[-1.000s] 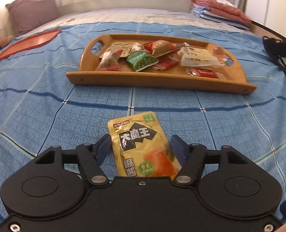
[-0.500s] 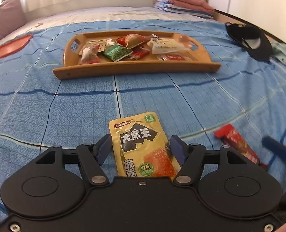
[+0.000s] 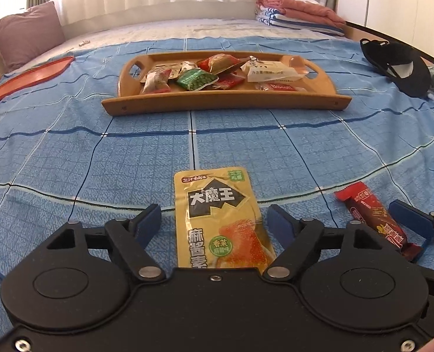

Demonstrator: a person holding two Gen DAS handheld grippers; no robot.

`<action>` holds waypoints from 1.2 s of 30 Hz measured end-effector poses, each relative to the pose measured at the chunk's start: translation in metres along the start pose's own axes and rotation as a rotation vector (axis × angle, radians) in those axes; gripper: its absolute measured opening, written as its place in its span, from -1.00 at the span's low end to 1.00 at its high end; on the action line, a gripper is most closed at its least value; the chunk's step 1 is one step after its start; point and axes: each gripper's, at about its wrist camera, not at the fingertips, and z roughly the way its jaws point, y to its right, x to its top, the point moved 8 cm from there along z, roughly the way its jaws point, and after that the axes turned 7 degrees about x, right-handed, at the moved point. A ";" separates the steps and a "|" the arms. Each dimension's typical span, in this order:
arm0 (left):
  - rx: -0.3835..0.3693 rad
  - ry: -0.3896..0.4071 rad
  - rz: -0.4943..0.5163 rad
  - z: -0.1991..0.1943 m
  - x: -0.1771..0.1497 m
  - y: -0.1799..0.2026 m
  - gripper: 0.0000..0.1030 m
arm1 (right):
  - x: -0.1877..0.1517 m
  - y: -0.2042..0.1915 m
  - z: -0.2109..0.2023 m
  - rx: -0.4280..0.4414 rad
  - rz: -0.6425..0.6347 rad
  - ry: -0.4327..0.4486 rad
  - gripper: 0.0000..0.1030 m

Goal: Organize snacks
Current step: 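Grasp the red chocolate bar with the right gripper while the left grasps the yellow packet, then lift the bar and yellow packet and carry both over the tray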

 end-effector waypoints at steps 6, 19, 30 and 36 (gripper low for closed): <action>-0.012 0.021 -0.028 -0.005 -0.001 0.000 0.16 | 0.000 -0.005 0.000 0.022 -0.004 -0.004 -0.16; -0.021 0.038 -0.033 -0.015 0.012 -0.009 0.09 | 0.015 -0.008 -0.003 0.038 0.037 0.010 -0.42; -0.014 0.098 -0.015 -0.028 0.051 -0.030 0.08 | 0.045 0.003 0.011 0.083 0.151 -0.058 -0.42; -0.009 0.125 -0.025 -0.024 0.086 -0.044 0.08 | 0.075 0.016 0.021 0.100 0.193 -0.047 -0.42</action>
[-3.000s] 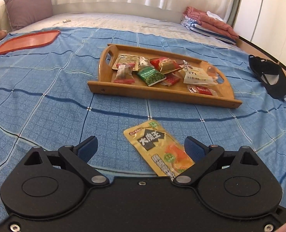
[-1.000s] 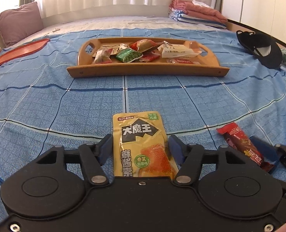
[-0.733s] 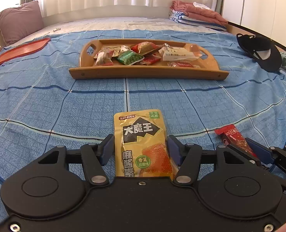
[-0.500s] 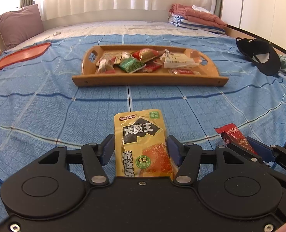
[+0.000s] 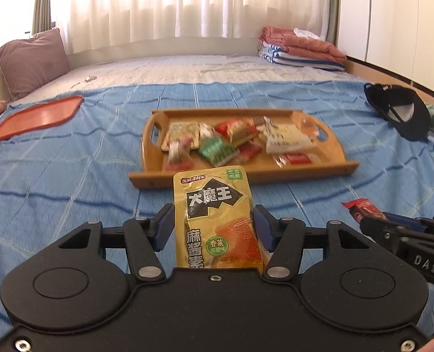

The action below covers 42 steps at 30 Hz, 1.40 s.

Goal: Organize snacks
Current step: 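Lift the bar and yellow packet and carry both over the tray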

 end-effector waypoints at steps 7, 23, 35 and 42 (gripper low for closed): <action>-0.007 0.004 -0.008 0.017 0.034 -0.009 0.08 | 0.038 0.009 0.009 0.008 0.036 0.028 -0.42; -0.048 -0.030 -0.045 0.072 0.095 -0.013 0.08 | 0.110 0.028 0.051 -0.021 0.042 0.021 -0.42; -0.059 -0.058 -0.068 0.133 0.131 -0.012 0.08 | 0.149 0.049 0.096 -0.070 0.050 -0.007 -0.42; -0.054 -0.086 -0.083 0.171 0.144 -0.017 0.08 | 0.164 0.054 0.125 -0.103 0.044 -0.039 -0.42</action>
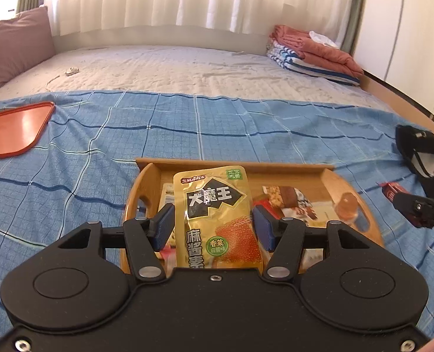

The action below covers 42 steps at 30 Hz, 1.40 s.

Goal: Organize snacks
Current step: 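Lift the bar and yellow packet and carry both over the tray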

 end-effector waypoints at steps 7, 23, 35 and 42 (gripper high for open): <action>0.049 -0.042 0.010 0.039 0.003 -0.007 0.08 | 0.006 -0.005 0.032 0.008 -0.006 -0.031 -0.42; 0.052 -0.103 0.007 0.111 -0.007 -0.017 0.09 | 0.007 0.017 0.122 -0.014 0.071 -0.102 -0.42; 0.050 -0.101 0.006 0.134 -0.011 -0.015 0.10 | -0.007 0.022 0.160 -0.015 0.087 -0.131 -0.42; 0.052 -0.098 0.008 0.137 -0.009 -0.016 0.14 | -0.008 0.019 0.166 -0.006 0.081 -0.130 -0.42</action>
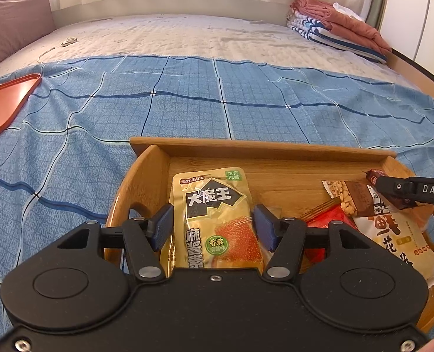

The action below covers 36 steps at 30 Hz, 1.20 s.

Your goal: Organize snacks

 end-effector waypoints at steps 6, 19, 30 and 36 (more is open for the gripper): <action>0.007 -0.001 0.004 -0.002 -0.001 0.000 0.18 | -0.002 -0.005 0.001 0.014 -0.008 0.000 -0.42; 0.001 0.005 0.002 -0.006 -0.003 0.004 0.47 | -0.003 -0.003 -0.001 0.015 0.001 0.009 -0.35; 0.006 0.045 0.025 -0.044 0.002 0.012 0.84 | 0.003 -0.014 -0.035 0.034 -0.018 0.055 0.40; 0.013 0.059 0.028 -0.087 0.002 0.012 0.88 | 0.006 -0.030 -0.076 0.061 -0.042 0.091 0.55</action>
